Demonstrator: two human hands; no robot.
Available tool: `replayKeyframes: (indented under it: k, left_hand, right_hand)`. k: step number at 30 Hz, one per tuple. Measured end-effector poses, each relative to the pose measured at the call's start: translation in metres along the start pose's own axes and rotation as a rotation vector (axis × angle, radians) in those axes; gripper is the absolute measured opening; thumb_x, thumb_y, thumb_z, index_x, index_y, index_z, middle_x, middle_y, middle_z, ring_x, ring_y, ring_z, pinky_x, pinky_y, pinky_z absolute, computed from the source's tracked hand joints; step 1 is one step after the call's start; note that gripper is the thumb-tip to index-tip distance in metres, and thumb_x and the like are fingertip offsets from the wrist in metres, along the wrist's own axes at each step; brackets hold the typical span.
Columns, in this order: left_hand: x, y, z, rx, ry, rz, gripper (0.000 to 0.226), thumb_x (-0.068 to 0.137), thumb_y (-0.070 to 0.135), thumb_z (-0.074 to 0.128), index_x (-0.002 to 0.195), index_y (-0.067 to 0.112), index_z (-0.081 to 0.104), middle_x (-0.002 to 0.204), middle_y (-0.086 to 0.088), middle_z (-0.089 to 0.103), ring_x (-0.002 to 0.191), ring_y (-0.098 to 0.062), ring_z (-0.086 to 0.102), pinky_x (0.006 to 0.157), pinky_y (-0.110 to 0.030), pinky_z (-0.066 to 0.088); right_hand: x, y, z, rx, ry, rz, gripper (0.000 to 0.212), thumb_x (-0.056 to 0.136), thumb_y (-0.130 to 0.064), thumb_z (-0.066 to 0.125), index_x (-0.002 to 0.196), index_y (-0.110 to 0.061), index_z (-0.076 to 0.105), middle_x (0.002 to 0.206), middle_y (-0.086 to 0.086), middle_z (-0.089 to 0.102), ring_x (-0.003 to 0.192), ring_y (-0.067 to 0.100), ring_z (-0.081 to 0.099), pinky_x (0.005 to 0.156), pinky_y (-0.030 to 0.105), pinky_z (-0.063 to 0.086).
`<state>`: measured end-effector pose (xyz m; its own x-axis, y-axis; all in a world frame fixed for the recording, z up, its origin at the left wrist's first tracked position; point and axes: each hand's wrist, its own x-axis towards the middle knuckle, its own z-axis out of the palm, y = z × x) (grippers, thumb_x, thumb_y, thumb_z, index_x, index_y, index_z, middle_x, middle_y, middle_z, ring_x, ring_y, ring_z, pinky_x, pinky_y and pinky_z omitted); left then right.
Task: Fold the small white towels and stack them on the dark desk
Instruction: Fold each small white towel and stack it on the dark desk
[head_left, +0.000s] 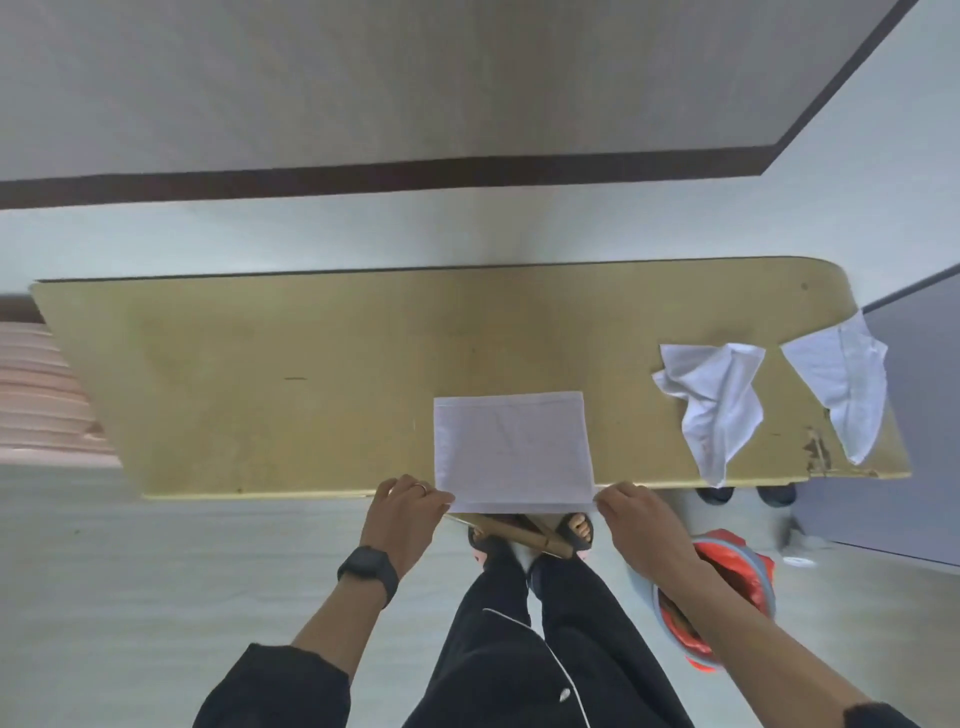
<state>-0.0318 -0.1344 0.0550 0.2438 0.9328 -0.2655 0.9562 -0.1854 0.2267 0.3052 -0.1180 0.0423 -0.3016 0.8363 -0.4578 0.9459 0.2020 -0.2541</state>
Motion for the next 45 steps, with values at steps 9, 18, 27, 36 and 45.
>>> replayKeyframes:
  k: [9, 18, 27, 36, 45]
  left_hand:
    - [0.047, -0.017, -0.013, -0.507, -0.129, -0.42, 0.019, 0.098, 0.033, 0.057, 0.108, 0.028, 0.072, 0.099, 0.011, 0.065, 0.104, -0.013, 0.059, 0.087, -0.028, 0.044]
    - [0.108, -0.045, 0.011, -0.771, 0.035, -0.656, 0.016, 0.092, 0.034, 0.065, 0.105, 0.03, 0.073, 0.092, 0.011, 0.071, 0.093, -0.012, 0.066, 0.09, -0.03, 0.05]
    - [0.115, -0.049, 0.026, -0.689, 0.105, -0.622, 0.019, 0.094, 0.04, 0.063, 0.106, 0.033, 0.076, 0.083, 0.019, 0.071, 0.083, -0.004, 0.067, 0.085, -0.025, 0.052]
    - [0.127, -0.05, 0.027, -0.504, 0.081, -0.549, 0.017, 0.094, 0.044, 0.058, 0.103, 0.042, 0.072, 0.088, 0.018, 0.071, 0.083, -0.009, 0.066, 0.075, -0.033, 0.056]
    - [0.127, -0.041, 0.026, -0.402, 0.072, -0.56, 0.019, 0.097, 0.04, 0.054, 0.107, 0.038, 0.07, 0.093, 0.013, 0.068, 0.085, -0.017, 0.063, 0.073, -0.033, 0.052]
  right_hand:
    - [0.046, -0.002, -0.017, 0.437, 0.057, 0.254, 0.02, 0.101, -0.031, 0.051, 0.111, -0.023, 0.066, 0.101, -0.009, 0.064, 0.091, 0.01, 0.055, 0.078, 0.025, 0.04]
    - [0.131, -0.008, -0.019, 0.826, 0.308, 0.477, 0.016, 0.095, -0.029, 0.063, 0.108, -0.022, 0.067, 0.092, -0.009, 0.067, 0.081, -0.006, 0.058, 0.065, -0.001, 0.038]
    - [0.141, -0.004, -0.002, 0.646, 0.4, 0.396, 0.016, 0.096, -0.02, 0.06, 0.104, -0.022, 0.074, 0.092, -0.006, 0.066, 0.078, -0.006, 0.057, 0.07, -0.005, 0.032]
    - [0.147, 0.002, -0.004, 0.563, 0.385, 0.354, 0.014, 0.094, -0.022, 0.062, 0.1, -0.021, 0.074, 0.09, -0.002, 0.066, 0.074, 0.006, 0.059, 0.067, -0.004, 0.033]
    - [0.152, 0.0, -0.008, 0.535, 0.365, 0.383, 0.011, 0.093, -0.026, 0.062, 0.099, -0.024, 0.071, 0.089, -0.004, 0.062, 0.076, 0.011, 0.059, 0.064, -0.001, 0.032]
